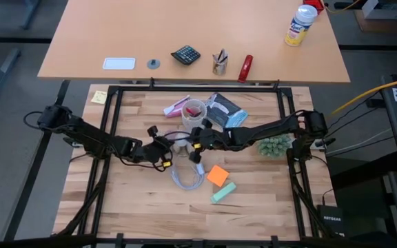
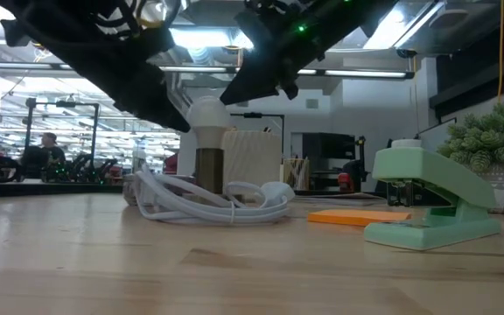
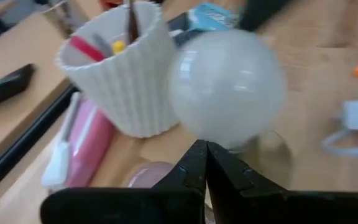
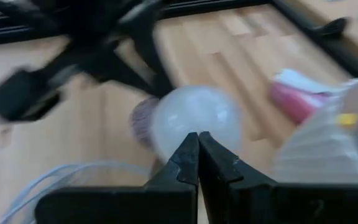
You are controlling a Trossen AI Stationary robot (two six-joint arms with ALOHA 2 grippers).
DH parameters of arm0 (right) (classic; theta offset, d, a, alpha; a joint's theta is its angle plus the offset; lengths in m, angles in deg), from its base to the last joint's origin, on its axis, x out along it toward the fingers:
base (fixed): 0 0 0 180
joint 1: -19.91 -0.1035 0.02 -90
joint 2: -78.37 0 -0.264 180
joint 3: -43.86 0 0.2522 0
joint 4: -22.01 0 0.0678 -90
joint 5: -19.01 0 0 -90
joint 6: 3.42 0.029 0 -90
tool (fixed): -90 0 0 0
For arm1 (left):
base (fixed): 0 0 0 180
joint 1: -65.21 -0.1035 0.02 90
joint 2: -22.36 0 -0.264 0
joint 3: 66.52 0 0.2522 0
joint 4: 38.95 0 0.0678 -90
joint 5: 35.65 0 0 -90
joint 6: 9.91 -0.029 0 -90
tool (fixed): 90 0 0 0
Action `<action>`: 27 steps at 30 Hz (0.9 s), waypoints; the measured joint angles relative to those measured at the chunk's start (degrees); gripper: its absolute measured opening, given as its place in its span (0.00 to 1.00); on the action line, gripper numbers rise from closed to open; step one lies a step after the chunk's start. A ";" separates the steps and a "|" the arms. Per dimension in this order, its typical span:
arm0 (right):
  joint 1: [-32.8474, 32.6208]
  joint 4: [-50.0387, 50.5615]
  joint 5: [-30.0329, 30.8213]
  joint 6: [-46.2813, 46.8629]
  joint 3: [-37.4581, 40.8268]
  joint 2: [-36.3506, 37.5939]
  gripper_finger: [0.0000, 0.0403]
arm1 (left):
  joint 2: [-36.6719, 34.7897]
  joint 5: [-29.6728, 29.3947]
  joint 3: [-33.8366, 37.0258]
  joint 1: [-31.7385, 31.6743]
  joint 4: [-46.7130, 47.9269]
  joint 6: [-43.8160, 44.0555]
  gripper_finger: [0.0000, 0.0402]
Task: Screw lightbulb
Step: Insert the lightbulb into the lamp
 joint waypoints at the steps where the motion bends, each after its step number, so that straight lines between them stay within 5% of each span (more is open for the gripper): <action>1: -0.02 -0.06 -1.39 0.00 0.00 -0.01 0.02 | 0.02 -0.76 0.00 0.00 0.16 0.48 0.00; 5: -0.32 1.17 -7.36 0.02 0.45 -0.83 0.02 | 0.00 -2.14 -0.16 -0.06 -1.26 1.32 0.00; 11: -2.26 0.04 -6.06 -0.42 0.15 -0.28 0.02 | 0.00 -4.15 -0.17 0.00 -0.98 1.57 0.00; 21: -6.07 -0.07 8.47 -5.34 0.22 2.31 0.02 | -5.31 -6.52 -0.15 2.17 -0.85 -1.04 0.00; 27: -5.64 -0.01 18.77 -8.06 0.11 5.81 0.02 | -8.70 -0.53 -0.15 4.83 -0.98 -2.41 0.00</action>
